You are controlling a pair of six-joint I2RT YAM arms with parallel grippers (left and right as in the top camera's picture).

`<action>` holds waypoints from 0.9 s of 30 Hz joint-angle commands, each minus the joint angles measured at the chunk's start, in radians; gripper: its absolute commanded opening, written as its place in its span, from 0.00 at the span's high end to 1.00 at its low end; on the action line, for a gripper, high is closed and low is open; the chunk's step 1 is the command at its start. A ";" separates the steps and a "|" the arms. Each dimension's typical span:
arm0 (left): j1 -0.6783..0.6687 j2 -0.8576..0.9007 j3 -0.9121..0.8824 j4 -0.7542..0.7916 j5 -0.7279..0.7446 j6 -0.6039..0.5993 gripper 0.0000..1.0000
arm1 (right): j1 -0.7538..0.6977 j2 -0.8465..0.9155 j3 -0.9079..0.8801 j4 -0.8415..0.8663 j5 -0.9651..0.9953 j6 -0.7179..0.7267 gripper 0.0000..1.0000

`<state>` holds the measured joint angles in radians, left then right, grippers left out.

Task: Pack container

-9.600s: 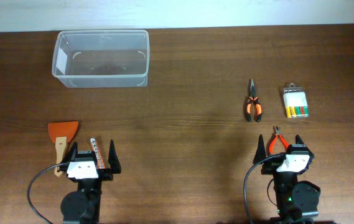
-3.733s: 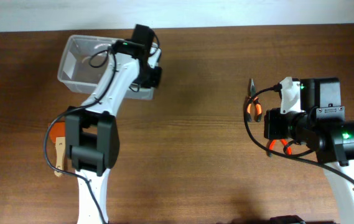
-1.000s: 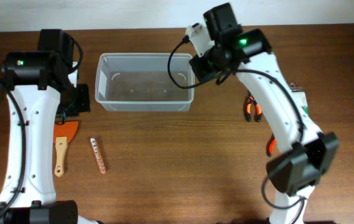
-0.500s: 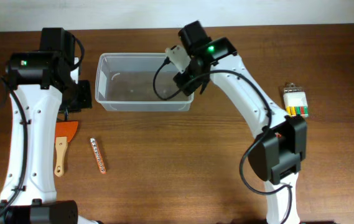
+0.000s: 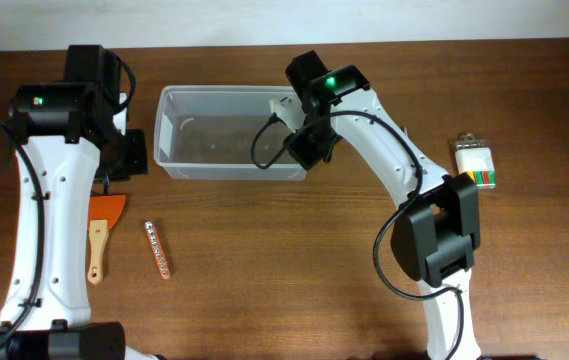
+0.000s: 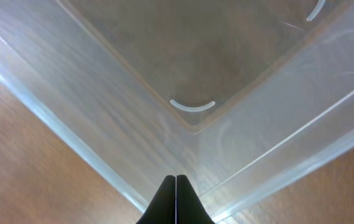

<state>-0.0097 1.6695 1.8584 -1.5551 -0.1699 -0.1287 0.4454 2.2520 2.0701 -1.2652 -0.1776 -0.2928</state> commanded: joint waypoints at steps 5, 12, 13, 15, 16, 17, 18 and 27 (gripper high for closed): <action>0.002 -0.021 -0.008 0.006 -0.010 -0.013 0.98 | -0.037 0.003 0.006 -0.110 0.060 0.024 0.96; 0.002 -0.021 -0.008 0.009 -0.010 -0.013 0.98 | -0.089 0.002 0.006 -0.209 0.063 0.040 0.96; 0.002 -0.021 -0.008 0.010 -0.010 -0.013 0.98 | -0.095 0.002 0.006 -0.218 0.063 0.040 0.96; 0.002 -0.021 -0.008 0.011 -0.010 -0.013 0.98 | -0.114 0.002 0.006 -0.236 0.063 0.042 0.96; 0.002 -0.021 -0.008 0.012 -0.010 -0.013 0.98 | -0.122 0.002 0.006 -0.240 0.062 0.044 0.96; 0.002 -0.021 -0.008 0.014 -0.010 -0.012 0.98 | -0.135 0.002 0.006 -0.246 0.062 0.047 0.96; 0.002 -0.021 -0.008 0.015 -0.010 -0.013 0.98 | -0.142 0.002 0.006 -0.249 0.062 0.047 0.96; 0.001 -0.021 -0.008 0.030 -0.006 -0.012 0.98 | -0.158 0.002 0.006 -0.261 0.052 0.047 0.96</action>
<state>-0.0097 1.6695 1.8584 -1.5387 -0.1699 -0.1287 0.2886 2.2520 2.0701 -1.5295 -0.1280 -0.2558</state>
